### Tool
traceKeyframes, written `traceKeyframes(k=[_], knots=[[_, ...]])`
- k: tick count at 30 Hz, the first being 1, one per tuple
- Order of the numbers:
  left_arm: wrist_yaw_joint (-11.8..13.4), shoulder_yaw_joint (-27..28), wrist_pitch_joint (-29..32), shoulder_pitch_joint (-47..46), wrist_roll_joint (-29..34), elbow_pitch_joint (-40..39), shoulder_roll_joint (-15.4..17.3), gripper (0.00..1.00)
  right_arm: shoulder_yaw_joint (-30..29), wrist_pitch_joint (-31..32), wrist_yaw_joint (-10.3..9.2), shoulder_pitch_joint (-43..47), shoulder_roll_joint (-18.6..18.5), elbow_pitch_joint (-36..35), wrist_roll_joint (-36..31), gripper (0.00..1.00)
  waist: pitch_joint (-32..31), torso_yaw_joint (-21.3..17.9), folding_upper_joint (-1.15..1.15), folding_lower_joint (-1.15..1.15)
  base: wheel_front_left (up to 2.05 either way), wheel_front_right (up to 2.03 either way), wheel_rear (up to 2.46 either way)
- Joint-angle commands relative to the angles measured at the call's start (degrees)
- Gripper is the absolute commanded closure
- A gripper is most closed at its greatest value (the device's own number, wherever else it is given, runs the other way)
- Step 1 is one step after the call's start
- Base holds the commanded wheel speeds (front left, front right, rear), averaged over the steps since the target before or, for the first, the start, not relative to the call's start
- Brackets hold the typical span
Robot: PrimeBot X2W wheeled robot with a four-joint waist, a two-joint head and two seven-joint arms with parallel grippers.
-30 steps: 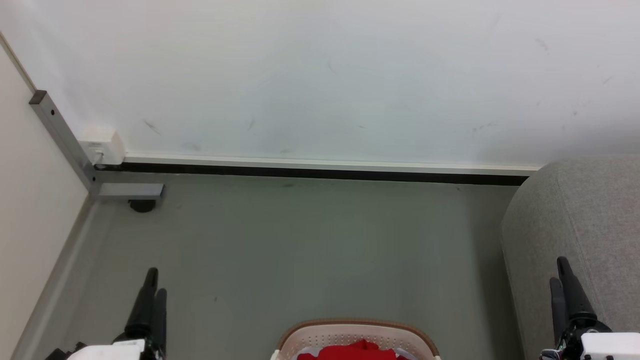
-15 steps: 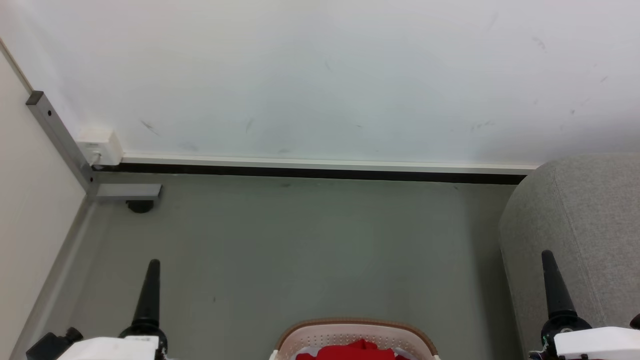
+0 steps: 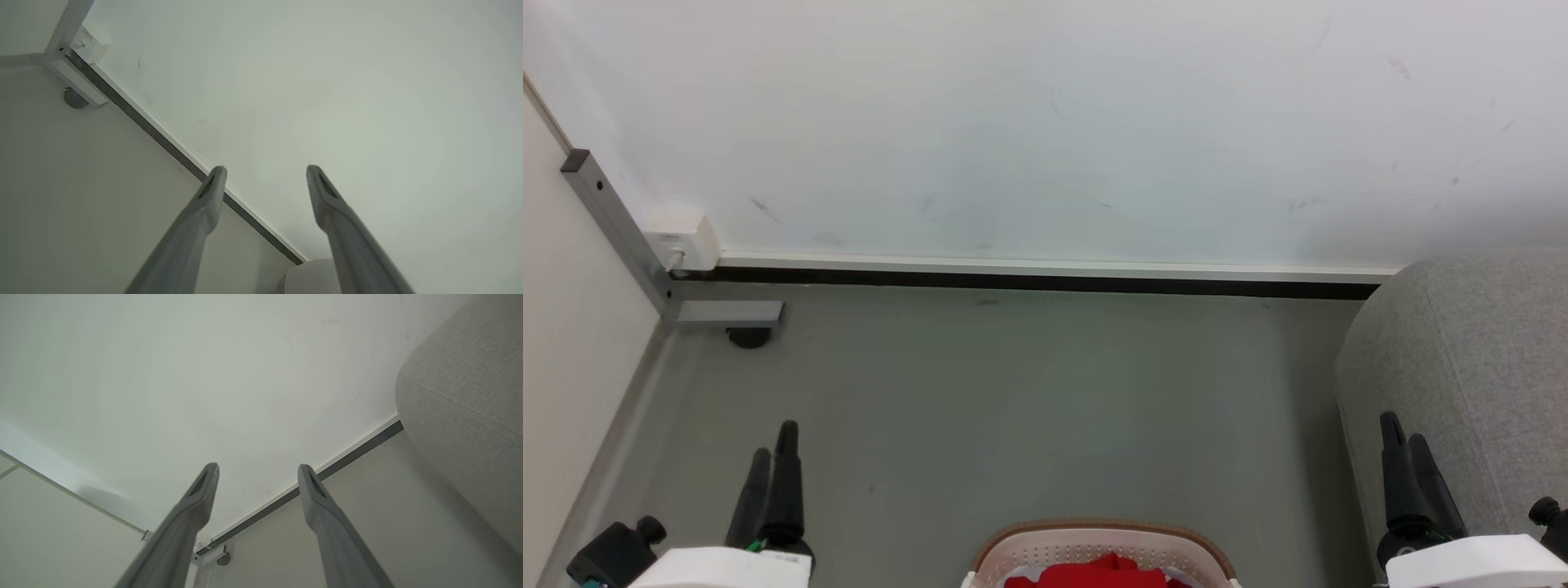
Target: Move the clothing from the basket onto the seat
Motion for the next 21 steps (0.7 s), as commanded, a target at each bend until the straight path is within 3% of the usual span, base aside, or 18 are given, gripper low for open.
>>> traceKeyframes(k=[1, 21], knots=[[0.0, 0.0, -0.5, -0.2, 2.4, -0.9, 0.7, 0.0, 0.0, -0.6, -0.03, -0.9, -0.6, -0.4, -1.9, 0.0, 0.0, 0.0, 0.0, 0.0, 0.0, 0.0, 0.0], [0.0, -1.4, -3.9, 0.3, 19.8, -1.5, 1.2, 0.0, 1.5, -4.0, -0.04, -1.1, -0.8, 1.1, -16.8, 0.0, 0.1, -0.5, 0.0, 0.0, 0.0, 0.0, 0.0]])
